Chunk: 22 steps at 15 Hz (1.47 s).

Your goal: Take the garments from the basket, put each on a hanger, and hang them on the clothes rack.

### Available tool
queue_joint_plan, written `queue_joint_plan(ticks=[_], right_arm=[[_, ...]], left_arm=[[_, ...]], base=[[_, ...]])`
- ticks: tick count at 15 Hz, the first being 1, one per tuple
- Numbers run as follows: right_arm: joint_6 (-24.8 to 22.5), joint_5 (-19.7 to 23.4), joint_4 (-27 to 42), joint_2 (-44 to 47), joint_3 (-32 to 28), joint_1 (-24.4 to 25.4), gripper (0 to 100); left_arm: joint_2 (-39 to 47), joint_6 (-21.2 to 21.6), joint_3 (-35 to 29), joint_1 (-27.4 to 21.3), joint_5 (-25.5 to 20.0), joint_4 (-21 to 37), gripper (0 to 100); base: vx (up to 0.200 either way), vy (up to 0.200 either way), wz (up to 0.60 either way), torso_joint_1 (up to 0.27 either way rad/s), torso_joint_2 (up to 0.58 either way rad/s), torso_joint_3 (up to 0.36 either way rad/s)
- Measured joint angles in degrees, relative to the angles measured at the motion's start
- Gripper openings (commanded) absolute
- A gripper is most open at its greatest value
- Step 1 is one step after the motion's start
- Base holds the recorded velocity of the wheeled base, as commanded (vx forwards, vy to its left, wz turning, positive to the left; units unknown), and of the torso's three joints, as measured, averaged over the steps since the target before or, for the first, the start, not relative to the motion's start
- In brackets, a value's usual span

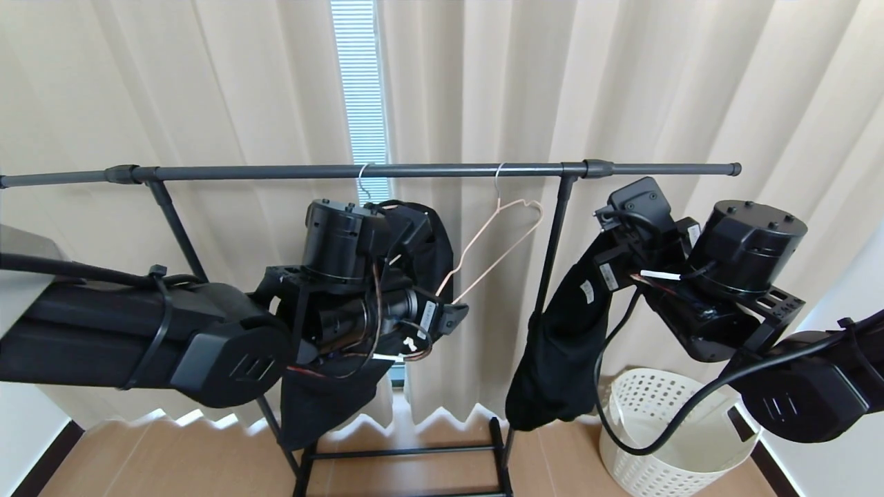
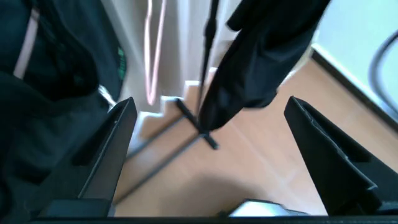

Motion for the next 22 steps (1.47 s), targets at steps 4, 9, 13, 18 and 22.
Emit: queue_joint_plan(ticks=[4,9,13,18,22], right_arm=[[-0.2,0.0,0.0,-0.6,-0.1,-1.1,0],[-0.2,0.0,0.0,-1.5,-0.2,-1.2,0],[-0.1,0.2,0.0,-1.9,-0.3,-1.2,0],[-0.2,0.5,0.0,-2.0,-0.2,-1.2,0],[-0.1,0.5,0.0,-2.1,-0.1,-1.2,0]], left_arm=[[6.3,2.0,-9.3,0.6,1.1,0.1,100],[14.5,5.0,-19.4,2.0,1.3,0.3,100],[18.6,5.1,-24.7,2.3,1.8,2.6,100],[22.2,5.0,-30.1,2.3,2.5,4.9,100],[24.6,5.1,-32.6,2.3,3.5,4.9,100]], base=[[0.000,0.000,0.00,0.000,0.00,0.000],[0.000,0.000,0.00,0.000,0.00,0.000],[0.000,0.000,0.00,0.000,0.00,0.000],[0.000,0.000,0.00,0.000,0.00,0.000],[0.000,0.000,0.00,0.000,0.00,0.000]])
